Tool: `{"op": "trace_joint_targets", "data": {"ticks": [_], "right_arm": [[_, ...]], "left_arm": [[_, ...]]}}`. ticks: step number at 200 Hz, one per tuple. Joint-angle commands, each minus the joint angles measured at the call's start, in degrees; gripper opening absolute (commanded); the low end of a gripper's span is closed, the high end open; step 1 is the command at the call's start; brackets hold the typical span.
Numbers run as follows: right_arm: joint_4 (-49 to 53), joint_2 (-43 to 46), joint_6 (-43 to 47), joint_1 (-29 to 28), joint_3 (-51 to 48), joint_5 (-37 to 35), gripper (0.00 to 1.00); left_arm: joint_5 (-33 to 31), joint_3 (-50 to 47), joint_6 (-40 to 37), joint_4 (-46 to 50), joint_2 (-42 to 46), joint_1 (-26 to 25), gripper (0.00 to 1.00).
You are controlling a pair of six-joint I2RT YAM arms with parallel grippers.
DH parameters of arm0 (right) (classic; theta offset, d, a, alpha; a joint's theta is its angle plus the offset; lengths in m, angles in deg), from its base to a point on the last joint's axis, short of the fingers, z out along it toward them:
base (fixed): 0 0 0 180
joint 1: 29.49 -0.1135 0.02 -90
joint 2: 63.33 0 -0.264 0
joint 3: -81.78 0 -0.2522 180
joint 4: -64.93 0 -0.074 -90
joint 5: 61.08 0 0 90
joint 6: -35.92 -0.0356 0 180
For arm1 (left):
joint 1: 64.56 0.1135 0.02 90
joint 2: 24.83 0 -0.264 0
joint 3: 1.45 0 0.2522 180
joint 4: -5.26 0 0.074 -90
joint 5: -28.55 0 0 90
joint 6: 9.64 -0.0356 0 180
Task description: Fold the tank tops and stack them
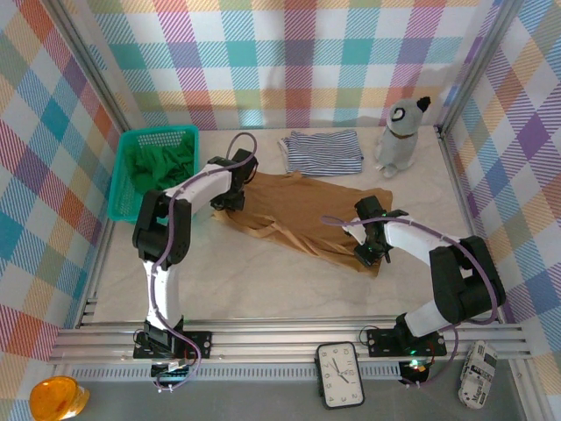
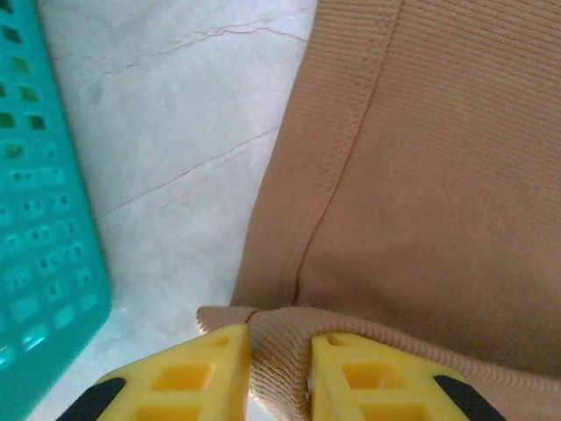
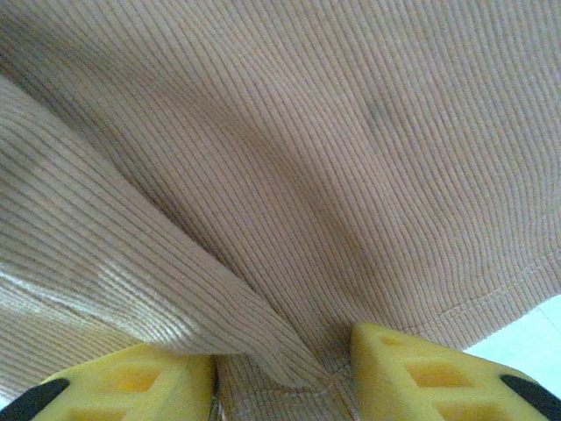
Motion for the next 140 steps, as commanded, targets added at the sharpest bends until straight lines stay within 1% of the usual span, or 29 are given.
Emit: {"op": "trace_joint_targets", "data": {"ticks": [1, 28, 45, 61, 76, 87, 98, 115, 127, 140], "right_arm": [[0.1, 1.2, -1.3, 0.8, -1.9, -0.1, 0.47], [0.6, 5.9, -2.3, 1.7, -1.9, -1.0, 0.52], [1.5, 9.5, -3.9, 2.6, -0.8, 0.8, 0.53], [1.4, 12.5, -7.0, 2.6, 0.6, 4.3, 0.55], [1.0, 13.5, -11.4, 2.5, 2.3, 10.3, 0.59], [-0.9, 13.6, -14.7, 1.9, 2.9, 13.9, 0.62], [-3.6, 13.0, -17.5, 0.6, 2.9, 17.0, 0.62], [-6.3, 9.7, -22.3, -2.0, 3.5, 20.4, 0.61], [-9.4, 6.7, -24.3, -3.9, 3.4, 21.5, 0.6], [-12.5, 3.7, -26.0, -5.7, 3.1, 22.3, 0.59]], "left_arm": [[0.4, 3.2, -1.5, 2.8, -3.8, 1.0, 0.23], [0.4, 7.6, -2.2, 6.0, -9.0, 1.1, 0.24], [0.2, 7.8, -2.3, 7.1, -9.7, 1.1, 0.27], [0.5, 7.6, -2.1, 8.3, -8.0, 1.1, 0.33], [1.9, 7.9, -1.1, 10.2, -4.7, 1.1, 0.36], [3.6, 8.2, -0.5, 11.9, -2.0, 1.1, 0.39], [4.6, 8.3, 0.4, 13.1, 0.8, 1.0, 0.42], [7.0, 8.2, 1.3, 13.3, 3.8, 1.0, 0.45], [9.5, 8.4, 1.5, 12.3, 3.7, 1.0, 0.45], [11.4, 8.9, 1.4, 11.0, 1.5, 1.0, 0.45]]}}
